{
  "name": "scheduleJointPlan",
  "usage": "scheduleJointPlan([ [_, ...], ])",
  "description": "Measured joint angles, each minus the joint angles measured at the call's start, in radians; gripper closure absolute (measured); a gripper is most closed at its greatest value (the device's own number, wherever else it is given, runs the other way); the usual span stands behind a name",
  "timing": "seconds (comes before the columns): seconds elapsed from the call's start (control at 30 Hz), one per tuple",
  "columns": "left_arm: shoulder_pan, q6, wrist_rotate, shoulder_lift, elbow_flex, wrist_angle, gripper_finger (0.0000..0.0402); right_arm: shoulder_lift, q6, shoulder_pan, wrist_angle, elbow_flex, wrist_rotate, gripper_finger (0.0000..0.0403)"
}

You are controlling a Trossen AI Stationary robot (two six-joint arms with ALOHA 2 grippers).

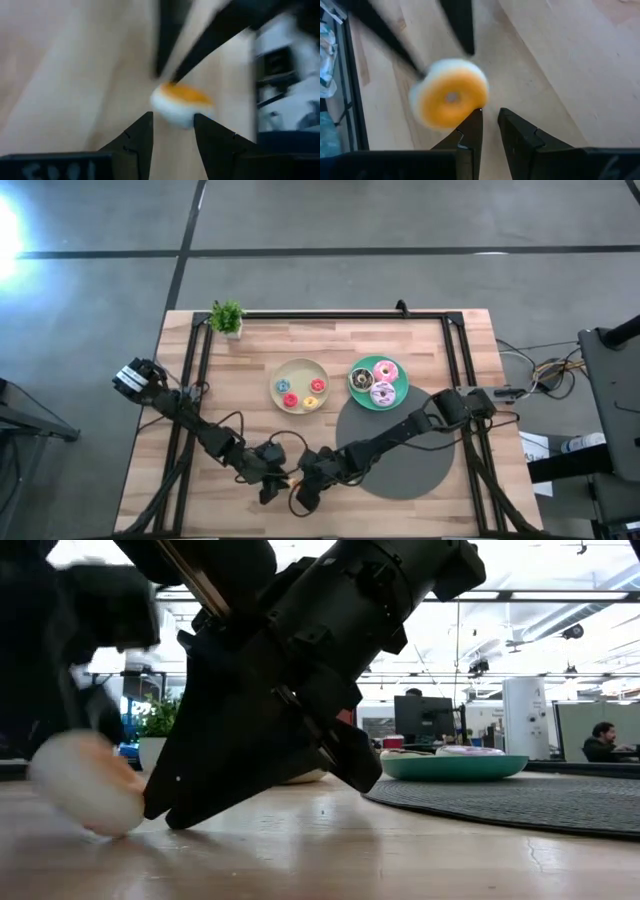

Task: Pick & Place donuts
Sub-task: Put the small white donut on the white plate

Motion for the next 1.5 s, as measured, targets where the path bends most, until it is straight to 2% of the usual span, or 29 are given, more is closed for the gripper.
scheduleJointPlan([
  [0.3, 0.034, 0.081, -0.061, 0.000, 0.031, 0.052, 0.0284, -0.013, -0.027, -0.004, -0.079, 0.000, -0.028, 0.0340],
  [0.63, 0.072, 0.104, -0.053, 0.077, 0.028, 0.085, 0.0284, -0.116, -0.053, 0.036, -0.451, -0.009, 0.091, 0.0339],
  [0.8, 0.051, 0.110, -0.045, 0.009, 0.029, -0.051, 0.0284, -0.134, -0.055, 0.042, -0.375, -0.006, 0.101, 0.0339],
  [1.0, -0.049, 0.107, -0.042, -0.100, 0.030, -0.187, 0.0284, -0.104, -0.144, 0.040, -0.133, -0.007, 0.075, 0.0339],
  [1.13, -0.146, 0.018, -0.028, -0.066, 0.030, -0.236, 0.0284, -0.075, -0.160, 0.019, -0.048, -0.006, 0.001, 0.0339],
  [1.23, -0.192, -0.049, -0.070, -0.038, 0.028, -0.240, 0.0284, -0.056, -0.157, 0.009, -0.026, -0.006, -0.019, 0.0339],
  [1.5, -0.164, -0.028, -0.112, 0.043, 0.031, -0.163, 0.0284, -0.046, -0.204, -0.004, 0.035, 0.032, -0.021, 0.0339],
])
